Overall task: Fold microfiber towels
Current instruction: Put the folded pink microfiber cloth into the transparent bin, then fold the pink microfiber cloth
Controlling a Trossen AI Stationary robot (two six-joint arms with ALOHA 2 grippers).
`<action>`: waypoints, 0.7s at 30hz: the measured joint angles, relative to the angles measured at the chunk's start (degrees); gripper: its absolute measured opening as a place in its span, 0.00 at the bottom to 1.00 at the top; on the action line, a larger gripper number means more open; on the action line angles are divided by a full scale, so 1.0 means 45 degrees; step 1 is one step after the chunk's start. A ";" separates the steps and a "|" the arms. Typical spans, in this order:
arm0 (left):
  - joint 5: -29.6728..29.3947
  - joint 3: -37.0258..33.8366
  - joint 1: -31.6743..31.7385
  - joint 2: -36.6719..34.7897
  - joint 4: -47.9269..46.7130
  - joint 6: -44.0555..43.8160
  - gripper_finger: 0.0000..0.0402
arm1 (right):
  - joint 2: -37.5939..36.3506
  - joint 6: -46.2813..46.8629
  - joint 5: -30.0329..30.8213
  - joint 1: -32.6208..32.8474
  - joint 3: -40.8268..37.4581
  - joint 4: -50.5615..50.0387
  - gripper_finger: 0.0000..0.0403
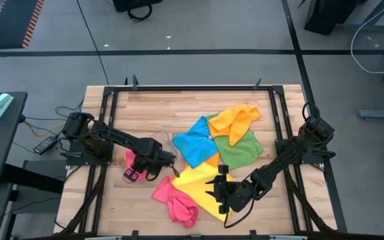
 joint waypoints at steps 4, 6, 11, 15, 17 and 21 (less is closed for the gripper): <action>-0.0144 0.0220 -0.0026 0.0000 -0.0250 -0.0536 0.18 | 0.0000 -0.0020 0.0008 -0.0010 0.0000 0.0040 0.40; -0.0149 0.0820 -0.0026 0.0000 -0.1104 -0.0591 0.18 | 0.0000 -0.0014 0.0005 -0.0010 0.0000 0.0039 0.40; -0.0146 0.2993 -0.0029 0.0000 -0.3658 -0.1109 0.16 | 0.0000 -0.0005 0.0010 -0.0015 0.0000 0.0042 0.40; -0.0149 0.4402 -0.0026 -0.0005 -0.4030 -0.2902 0.15 | 0.0000 -0.0029 0.0005 -0.0005 0.0000 0.0039 0.40; -0.0147 0.4893 -0.0026 -0.0005 -0.3647 -0.4154 0.14 | 0.0000 -0.0029 -0.0208 -0.0010 0.0000 0.0039 0.40; -0.0151 0.5327 -0.0217 -0.0005 -0.1602 -0.5502 0.14 | 0.0000 -0.0034 -0.1090 -0.0005 0.0000 0.0183 0.40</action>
